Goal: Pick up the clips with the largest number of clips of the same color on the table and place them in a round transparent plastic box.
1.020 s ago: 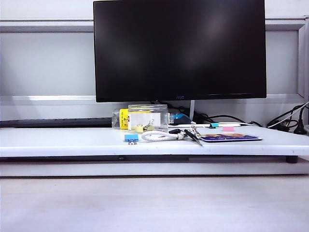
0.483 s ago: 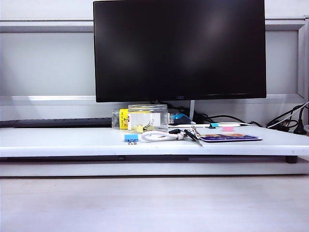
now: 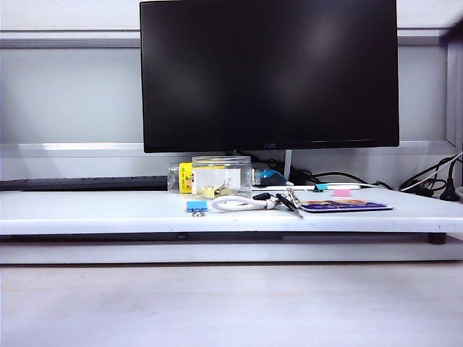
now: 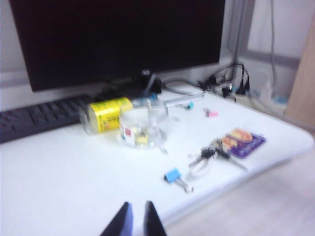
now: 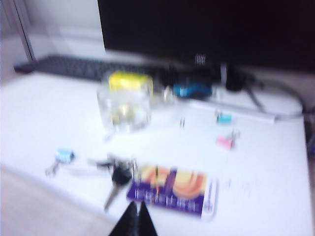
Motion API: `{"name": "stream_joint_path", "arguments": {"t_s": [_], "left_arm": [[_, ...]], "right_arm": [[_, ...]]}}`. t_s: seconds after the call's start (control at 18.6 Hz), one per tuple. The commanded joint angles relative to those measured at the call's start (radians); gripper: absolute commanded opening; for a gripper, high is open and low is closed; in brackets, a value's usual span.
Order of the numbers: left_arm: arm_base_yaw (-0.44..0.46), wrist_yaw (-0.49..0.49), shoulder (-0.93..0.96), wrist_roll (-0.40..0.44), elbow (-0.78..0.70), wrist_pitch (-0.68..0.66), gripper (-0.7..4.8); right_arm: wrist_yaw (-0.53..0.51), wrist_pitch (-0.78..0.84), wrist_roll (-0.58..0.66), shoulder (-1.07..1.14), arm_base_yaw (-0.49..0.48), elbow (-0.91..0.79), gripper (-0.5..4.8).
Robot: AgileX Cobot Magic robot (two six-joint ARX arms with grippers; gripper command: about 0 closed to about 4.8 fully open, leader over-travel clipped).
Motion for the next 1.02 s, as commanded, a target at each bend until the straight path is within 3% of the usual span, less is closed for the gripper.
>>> {"name": "stream_joint_path", "arguments": {"t_s": [0.05, 1.02], "left_arm": [[0.000, 0.007, -0.003, 0.009, -0.033, 0.041, 0.48], [0.000, 0.003, -0.004, 0.028, -0.175, 0.113, 0.48]], "right_arm": [[0.024, 0.042, 0.029, 0.001, 0.001, -0.039, -0.04], [0.053, 0.047, 0.051, 0.002, 0.001, -0.229, -0.04]]}}
